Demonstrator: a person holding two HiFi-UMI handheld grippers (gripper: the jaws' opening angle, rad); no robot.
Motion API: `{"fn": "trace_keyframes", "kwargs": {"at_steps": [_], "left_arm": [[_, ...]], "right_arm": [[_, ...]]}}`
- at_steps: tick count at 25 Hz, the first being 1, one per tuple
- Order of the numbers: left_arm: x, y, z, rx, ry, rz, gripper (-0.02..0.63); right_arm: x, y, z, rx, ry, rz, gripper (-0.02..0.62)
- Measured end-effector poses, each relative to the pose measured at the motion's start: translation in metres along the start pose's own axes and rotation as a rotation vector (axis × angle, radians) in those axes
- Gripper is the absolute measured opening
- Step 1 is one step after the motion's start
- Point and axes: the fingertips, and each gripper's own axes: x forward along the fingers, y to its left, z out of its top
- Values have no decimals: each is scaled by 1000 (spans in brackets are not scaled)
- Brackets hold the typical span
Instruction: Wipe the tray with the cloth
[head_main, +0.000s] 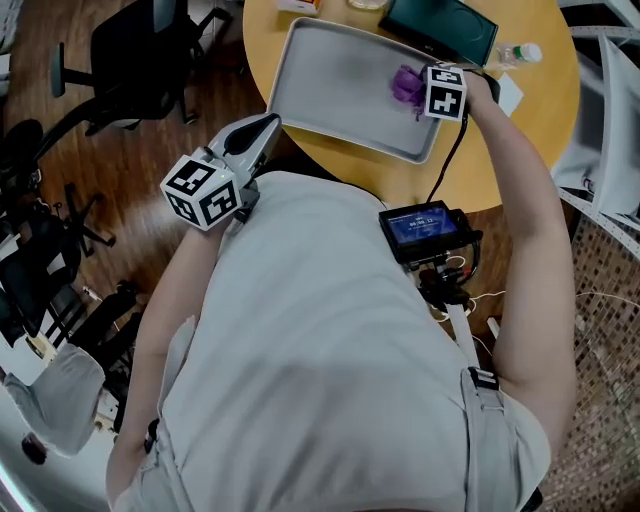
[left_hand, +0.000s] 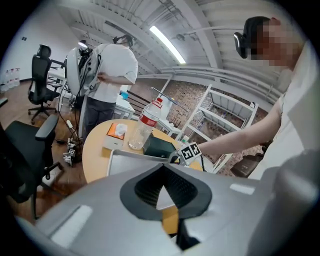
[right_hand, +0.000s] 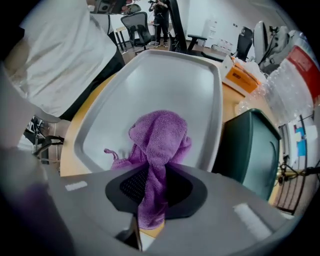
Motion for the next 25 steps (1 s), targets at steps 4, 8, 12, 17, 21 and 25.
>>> {"fn": "trace_keyframes", "kwargs": {"at_steps": [4, 8, 12, 17, 21, 25], "left_arm": [[-7, -6, -7, 3, -2, 23, 0], [-11, -1, -2, 7, -26, 42, 0], [-10, 5, 5, 17, -36, 44, 0], [-3, 4, 12, 43, -34, 27, 0], [-8, 22, 17, 41, -31, 14, 0], [-23, 45, 24, 28, -53, 16, 0]], "right_arm": [[-7, -42, 1, 38, 58, -101, 71], [-7, -56, 12, 88, 105, -139, 71], [-3, -58, 17, 143, 110, -173, 66], [-2, -41, 17, 79, 147, -218, 61], [3, -2, 57, 57, 108, -176, 61], [12, 56, 105, 18, 54, -84, 61]]}}
